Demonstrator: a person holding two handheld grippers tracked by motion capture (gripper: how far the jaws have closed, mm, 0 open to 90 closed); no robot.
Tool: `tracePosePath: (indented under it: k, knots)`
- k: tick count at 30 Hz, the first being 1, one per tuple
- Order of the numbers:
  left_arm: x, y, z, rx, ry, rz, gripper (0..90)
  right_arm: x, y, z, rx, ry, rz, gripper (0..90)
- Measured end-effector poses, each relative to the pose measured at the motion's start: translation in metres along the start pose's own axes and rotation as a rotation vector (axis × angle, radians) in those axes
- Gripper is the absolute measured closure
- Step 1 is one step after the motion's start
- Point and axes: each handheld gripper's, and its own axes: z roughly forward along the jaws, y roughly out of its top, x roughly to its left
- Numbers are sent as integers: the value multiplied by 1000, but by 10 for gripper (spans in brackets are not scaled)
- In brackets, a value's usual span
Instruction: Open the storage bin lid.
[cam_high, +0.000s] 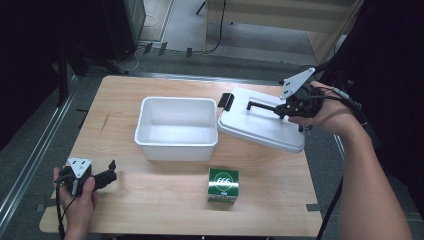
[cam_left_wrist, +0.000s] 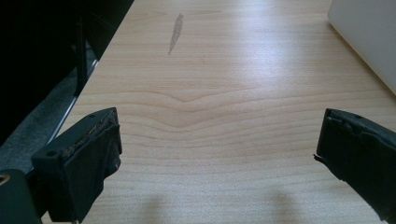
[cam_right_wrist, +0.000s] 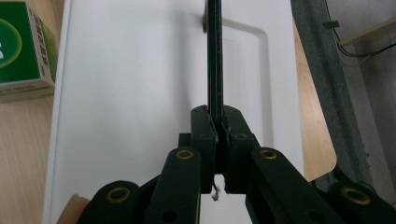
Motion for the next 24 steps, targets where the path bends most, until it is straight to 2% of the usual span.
tracePosePath:
  k: [9, 14, 21, 24]
  knots:
    - [0, 0, 0, -1, -2, -3, 6, 5, -29, 10, 7, 1, 39, 857]
    - [1, 0, 0, -1, -4, -6, 6, 8, -36, 18, 10, 1, 47, 857]
    - [2, 0, 0, 1, -9, -12, 6, 15, -49, 40, 23, 16, 61, 857]
    - [2, 0, 0, 0, -13, -13, 6, 16, -51, 44, 22, 18, 68, 857]
